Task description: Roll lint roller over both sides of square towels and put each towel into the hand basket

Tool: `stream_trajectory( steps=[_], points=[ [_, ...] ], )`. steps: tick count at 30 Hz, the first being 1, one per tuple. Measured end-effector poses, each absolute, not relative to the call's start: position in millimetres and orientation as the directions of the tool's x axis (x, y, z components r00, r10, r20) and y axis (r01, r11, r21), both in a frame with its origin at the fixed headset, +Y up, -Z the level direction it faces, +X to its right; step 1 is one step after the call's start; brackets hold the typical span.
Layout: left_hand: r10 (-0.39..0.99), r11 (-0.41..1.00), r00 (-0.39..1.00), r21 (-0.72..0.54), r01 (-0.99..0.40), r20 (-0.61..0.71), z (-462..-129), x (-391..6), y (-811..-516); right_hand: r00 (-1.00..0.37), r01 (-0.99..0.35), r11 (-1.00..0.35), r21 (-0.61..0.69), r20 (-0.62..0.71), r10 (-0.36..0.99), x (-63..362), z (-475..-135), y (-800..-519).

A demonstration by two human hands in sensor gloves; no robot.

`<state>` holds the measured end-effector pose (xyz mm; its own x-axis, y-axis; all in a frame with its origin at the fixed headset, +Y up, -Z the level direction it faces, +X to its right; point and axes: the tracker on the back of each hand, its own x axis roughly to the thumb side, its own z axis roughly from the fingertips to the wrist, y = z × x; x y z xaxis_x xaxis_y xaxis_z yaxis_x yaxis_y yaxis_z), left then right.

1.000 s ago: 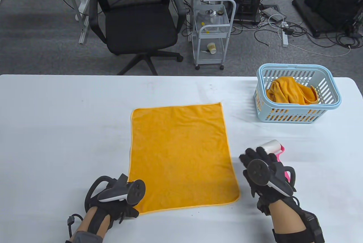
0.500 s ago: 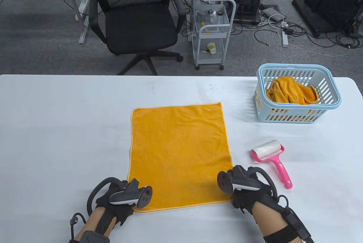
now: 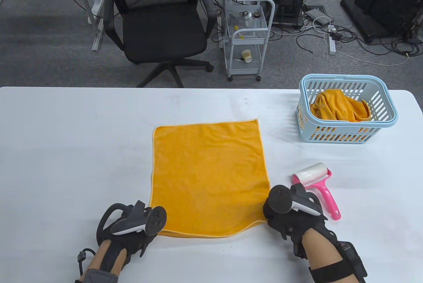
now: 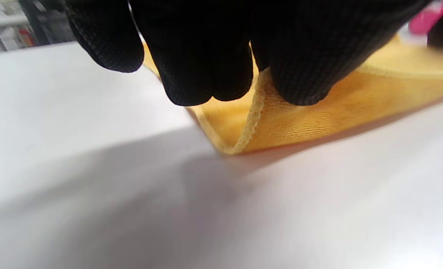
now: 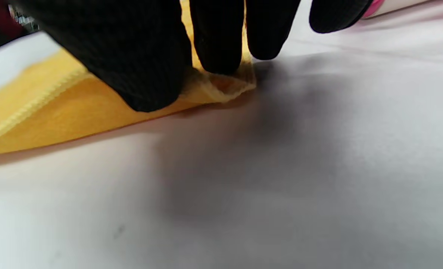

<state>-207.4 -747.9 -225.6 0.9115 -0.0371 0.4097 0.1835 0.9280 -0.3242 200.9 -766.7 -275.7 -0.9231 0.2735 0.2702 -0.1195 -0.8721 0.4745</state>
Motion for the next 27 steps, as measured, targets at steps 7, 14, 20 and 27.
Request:
stream_trajectory(
  steps=[7,14,20,27],
  points=[
    [-0.038,0.999,0.939,-0.016,0.047,0.341,-211,-230,-676,-0.782,-0.473,-0.812,0.343,0.261,0.566,241,-279,-706],
    [-0.131,0.961,0.941,0.275,0.043,0.313,-166,-233,-550,-0.655,-0.584,-0.786,0.201,0.455,0.603,249,-254,-588],
    [-0.164,0.885,0.954,0.464,0.029,0.253,-122,-238,-454,-0.619,-0.616,-0.784,0.071,0.572,0.538,250,-223,-489],
    [-0.142,0.916,0.973,0.398,0.060,0.181,-154,-239,-426,-0.622,-0.642,-0.760,0.105,0.507,0.596,246,-250,-462]
  ],
)
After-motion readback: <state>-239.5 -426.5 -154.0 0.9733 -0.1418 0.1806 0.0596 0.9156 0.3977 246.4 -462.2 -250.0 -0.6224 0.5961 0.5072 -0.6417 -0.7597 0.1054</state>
